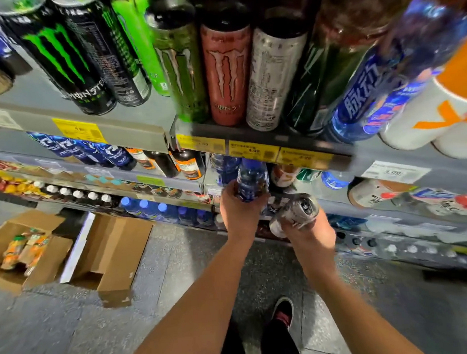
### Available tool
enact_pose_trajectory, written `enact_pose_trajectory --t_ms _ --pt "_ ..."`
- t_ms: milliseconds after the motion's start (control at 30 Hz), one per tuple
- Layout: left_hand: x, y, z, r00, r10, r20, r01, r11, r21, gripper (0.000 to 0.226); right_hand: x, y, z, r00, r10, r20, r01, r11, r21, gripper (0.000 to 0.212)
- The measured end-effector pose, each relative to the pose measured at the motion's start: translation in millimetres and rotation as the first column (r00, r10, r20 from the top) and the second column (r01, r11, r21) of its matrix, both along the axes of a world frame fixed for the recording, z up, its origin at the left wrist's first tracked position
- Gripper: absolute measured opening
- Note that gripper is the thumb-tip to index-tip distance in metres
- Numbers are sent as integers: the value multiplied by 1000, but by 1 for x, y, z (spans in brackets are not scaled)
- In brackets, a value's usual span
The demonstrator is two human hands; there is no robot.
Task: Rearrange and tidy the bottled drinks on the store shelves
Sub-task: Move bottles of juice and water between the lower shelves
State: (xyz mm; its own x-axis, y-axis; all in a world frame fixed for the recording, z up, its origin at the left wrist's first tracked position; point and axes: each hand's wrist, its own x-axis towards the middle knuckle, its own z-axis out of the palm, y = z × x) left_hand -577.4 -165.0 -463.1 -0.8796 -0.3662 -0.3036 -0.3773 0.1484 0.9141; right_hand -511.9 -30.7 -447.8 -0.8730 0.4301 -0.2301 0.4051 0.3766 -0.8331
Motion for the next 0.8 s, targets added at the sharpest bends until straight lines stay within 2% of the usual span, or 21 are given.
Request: enact_pose_trajectory --t_ms 100,233,367,567,800 --pt "-20 13 -1 998 60 1 -60 998 -16 47 10 11 -2 999 -11 43 10 1000 16 42" --pt "-27 25 -8 991 122 -50 -127 985 -114 54 14 22 -1 1000 -6 29 8 999 -52 43" --pt "-16 32 -1 974 200 -105 -208 976 -70 58 15 28 3 998 39 40 -36 996 -76 48" --pt "-23 35 6 950 214 -225 -228 973 -38 65 23 31 1 995 92 42 -86 989 -119 54" --pt "-39 44 -10 937 236 -256 -251 968 -28 53 27 37 2 995 92 40 -84 983 -166 48"
